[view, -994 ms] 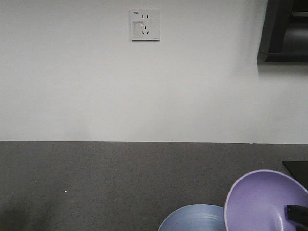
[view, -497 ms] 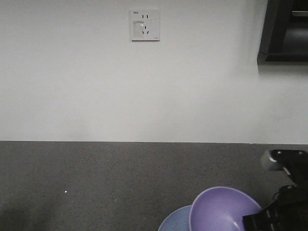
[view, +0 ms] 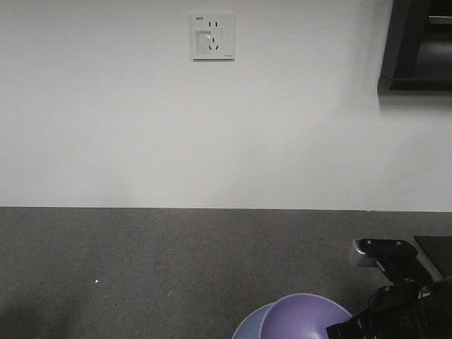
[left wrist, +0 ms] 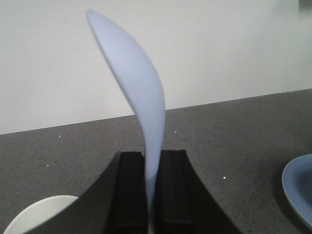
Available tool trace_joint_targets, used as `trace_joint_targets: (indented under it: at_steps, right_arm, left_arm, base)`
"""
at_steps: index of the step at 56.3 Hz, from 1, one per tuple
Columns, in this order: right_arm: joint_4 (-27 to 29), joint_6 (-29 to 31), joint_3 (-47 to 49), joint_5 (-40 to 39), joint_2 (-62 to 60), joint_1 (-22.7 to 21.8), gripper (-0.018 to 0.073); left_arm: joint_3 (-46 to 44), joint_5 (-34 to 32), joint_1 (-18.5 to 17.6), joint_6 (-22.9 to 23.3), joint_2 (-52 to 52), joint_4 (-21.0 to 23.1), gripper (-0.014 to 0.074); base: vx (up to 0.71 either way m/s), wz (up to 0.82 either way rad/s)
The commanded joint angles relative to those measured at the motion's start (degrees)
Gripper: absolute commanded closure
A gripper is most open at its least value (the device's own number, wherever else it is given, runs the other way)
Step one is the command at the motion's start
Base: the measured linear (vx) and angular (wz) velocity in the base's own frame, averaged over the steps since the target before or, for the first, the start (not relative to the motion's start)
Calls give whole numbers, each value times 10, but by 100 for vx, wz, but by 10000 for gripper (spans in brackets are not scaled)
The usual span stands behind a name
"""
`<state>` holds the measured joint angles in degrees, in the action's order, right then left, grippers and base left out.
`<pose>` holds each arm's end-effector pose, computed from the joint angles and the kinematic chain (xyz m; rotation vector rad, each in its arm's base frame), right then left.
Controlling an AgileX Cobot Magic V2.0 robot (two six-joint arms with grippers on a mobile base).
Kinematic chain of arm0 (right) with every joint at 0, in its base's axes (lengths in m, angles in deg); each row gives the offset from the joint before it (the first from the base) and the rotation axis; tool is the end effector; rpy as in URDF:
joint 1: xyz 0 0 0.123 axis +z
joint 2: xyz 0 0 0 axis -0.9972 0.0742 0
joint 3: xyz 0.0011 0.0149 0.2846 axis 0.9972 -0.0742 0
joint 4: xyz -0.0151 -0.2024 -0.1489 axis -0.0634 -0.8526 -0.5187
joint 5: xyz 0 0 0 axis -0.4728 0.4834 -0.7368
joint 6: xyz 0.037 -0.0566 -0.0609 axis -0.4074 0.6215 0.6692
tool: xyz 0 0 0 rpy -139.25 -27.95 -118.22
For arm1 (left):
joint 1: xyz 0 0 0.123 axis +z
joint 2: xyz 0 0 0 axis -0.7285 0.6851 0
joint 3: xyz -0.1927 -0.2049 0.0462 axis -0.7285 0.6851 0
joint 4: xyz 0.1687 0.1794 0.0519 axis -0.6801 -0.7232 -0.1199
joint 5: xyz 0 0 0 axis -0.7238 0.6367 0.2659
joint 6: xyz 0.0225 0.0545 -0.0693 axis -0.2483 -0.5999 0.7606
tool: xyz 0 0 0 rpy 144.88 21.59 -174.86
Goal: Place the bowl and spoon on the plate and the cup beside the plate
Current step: 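Lower the bowl onto the plate and open the right gripper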
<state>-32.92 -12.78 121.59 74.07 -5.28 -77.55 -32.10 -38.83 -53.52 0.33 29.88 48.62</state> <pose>0.2647 0.0660 0.2587 -0.2588 2.6182 0.4619 0.1087 -0.0304 0.3517 0.2365 1.7017 -0.2573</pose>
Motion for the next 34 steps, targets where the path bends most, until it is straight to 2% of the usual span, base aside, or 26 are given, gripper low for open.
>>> trace_joint_targets:
  at_steps: [1,34]
  right_arm:
    - [11,0,21,-33,-6,1,568]
    - [3,-7,60,13,54,1,568]
  left_arm:
    - [-14,-41,-6,1,4,14,599]
    - [-14,-36,-6,1,4,14,599]
  base:
    - [0,0]
    - [0,0]
